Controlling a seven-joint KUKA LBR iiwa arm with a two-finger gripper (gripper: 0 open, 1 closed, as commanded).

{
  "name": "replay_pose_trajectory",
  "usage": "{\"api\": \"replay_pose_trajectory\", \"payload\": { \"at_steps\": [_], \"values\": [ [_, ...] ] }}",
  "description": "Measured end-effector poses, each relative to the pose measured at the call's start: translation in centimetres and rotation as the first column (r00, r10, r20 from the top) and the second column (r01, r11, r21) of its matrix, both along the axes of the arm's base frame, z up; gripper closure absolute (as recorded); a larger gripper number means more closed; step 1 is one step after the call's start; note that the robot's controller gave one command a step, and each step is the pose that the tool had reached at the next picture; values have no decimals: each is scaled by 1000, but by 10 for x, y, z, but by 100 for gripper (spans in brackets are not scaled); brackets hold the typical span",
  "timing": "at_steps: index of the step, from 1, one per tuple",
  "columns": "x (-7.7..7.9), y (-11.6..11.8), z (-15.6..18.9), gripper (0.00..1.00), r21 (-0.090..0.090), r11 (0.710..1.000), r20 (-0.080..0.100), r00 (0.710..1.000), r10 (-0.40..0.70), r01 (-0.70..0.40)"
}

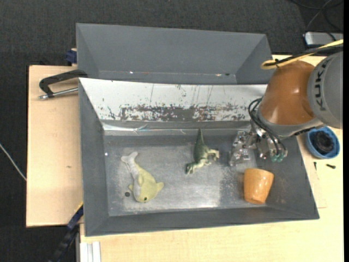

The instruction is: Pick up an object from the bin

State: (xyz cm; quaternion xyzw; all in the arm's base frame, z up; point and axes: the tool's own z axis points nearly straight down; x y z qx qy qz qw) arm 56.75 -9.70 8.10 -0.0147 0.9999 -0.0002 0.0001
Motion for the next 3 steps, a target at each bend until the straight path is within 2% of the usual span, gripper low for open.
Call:
{"api": "replay_pose_trajectory", "payload": {
  "at_steps": [1, 2, 3],
  "values": [
    [12, 7, 237, 100, 5, 914, 14, 914, -407, 407],
    [-45, 65, 239, 100, 4, 903, -2, 903, -429, 429],
    [-43, 61, 239, 0, 1, 901, 1, 901, -434, 434]
  ]
}}
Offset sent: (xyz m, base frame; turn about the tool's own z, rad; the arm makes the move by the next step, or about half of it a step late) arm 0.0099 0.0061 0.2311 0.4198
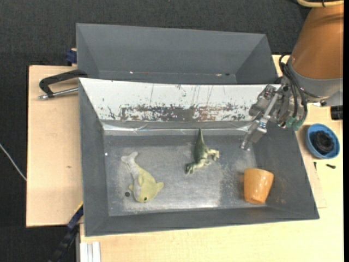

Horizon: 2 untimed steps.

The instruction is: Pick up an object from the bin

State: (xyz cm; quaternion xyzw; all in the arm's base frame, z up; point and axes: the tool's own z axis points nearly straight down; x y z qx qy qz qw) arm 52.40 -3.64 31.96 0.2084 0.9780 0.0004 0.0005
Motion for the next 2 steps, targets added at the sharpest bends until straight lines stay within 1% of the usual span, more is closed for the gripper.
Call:
{"api": "replay_pose_trajectory", "payload": {
  "at_steps": [1, 2],
  "values": [
    [24, 93, -99, 0, 2, 1000, -8, 1000, -13, 13],
    [41, 36, -219, 0, -1, 1000, -7, 1000, 3, -3]
  ]
}}
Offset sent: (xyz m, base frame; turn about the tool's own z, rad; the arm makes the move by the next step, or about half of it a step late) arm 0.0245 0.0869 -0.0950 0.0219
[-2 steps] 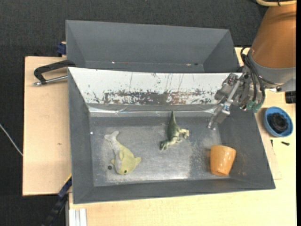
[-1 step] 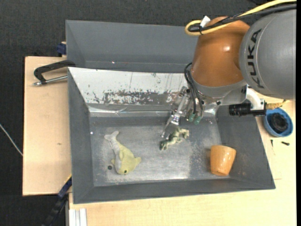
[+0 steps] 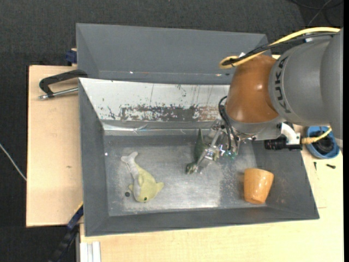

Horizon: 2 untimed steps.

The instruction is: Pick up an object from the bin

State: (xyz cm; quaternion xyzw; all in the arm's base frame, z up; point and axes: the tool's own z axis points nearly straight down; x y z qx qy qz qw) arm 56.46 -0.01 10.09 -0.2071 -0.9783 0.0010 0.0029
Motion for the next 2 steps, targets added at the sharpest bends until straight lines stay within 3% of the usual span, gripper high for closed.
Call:
{"api": "replay_pose_trajectory", "payload": {
  "at_steps": [1, 2],
  "values": [
    [3, 3, 7, 100, 2, 1000, 13, 1000, 2, -2],
    [14, 4, 150, 100, -1, 990, 22, 990, 141, -141]
  ]
}}
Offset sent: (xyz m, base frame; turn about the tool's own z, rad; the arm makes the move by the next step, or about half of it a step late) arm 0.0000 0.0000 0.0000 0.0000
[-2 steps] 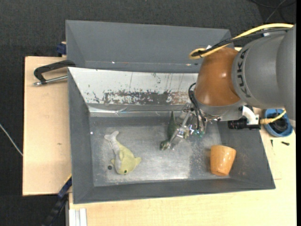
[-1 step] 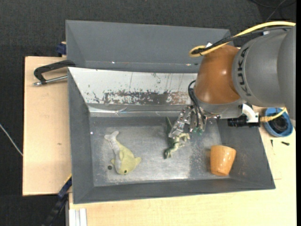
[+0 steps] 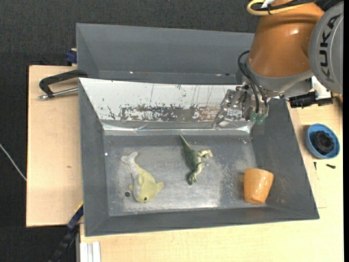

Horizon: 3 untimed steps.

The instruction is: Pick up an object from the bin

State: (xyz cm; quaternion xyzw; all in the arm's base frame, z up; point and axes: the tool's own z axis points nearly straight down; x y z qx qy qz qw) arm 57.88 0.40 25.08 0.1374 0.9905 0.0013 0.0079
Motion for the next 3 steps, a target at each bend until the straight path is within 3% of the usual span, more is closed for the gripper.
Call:
{"api": "replay_pose_trajectory", "payload": {
  "at_steps": [1, 2, 3],
  "values": [
    [11, 8, -28, 100, -1, 866, -13, 866, 500, -500],
    [11, 8, -27, 0, -1, 867, -12, 867, 498, -498],
    [13, 7, -171, 0, 5, 824, -21, 823, 567, -567]
  ]
}}
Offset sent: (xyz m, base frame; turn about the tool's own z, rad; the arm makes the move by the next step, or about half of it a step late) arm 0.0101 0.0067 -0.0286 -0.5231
